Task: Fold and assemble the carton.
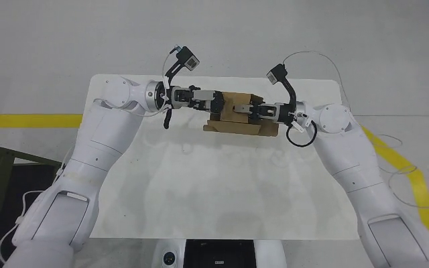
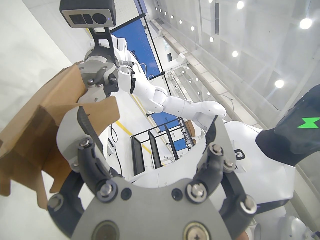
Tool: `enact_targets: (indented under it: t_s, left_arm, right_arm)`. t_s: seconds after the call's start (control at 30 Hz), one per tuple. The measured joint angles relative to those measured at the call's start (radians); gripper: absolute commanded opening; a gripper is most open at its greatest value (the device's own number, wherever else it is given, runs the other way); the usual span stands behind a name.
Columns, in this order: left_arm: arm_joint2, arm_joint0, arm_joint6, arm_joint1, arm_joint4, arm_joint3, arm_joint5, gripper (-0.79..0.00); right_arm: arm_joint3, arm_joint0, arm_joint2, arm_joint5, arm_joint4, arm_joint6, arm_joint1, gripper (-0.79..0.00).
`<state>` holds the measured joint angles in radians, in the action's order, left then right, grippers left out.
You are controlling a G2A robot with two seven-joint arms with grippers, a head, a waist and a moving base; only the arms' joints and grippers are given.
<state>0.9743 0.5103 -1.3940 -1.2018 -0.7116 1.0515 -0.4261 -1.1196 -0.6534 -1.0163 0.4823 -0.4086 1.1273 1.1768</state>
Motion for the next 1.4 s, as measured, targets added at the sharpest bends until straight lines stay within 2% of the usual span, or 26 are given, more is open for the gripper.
enact_targets:
  t_s: [0.37,0.8,1.17,1.4]
  left_arm:
    - [0.03,0.033,0.014,0.011,0.04,-0.031,-0.012,0.0]
    - [0.036,0.017,0.006,0.004,0.031,-0.039,-0.006,0.0]
    - [0.026,0.005,-0.01,-0.005,0.012,-0.048,0.01,0.0]
    - [0.042,0.013,-0.005,-0.001,0.028,-0.05,0.006,0.0]
  right_arm:
    - [-0.02,-0.006,-0.02,-0.007,-0.011,0.032,-0.006,-0.785]
    - [-0.043,-0.004,0.004,-0.018,-0.026,0.125,-0.004,-0.785]
    - [-0.047,0.009,0.028,-0.027,-0.031,0.142,0.003,-0.785]
    - [-0.025,0.005,0.008,-0.02,-0.041,0.102,0.002,-0.785]
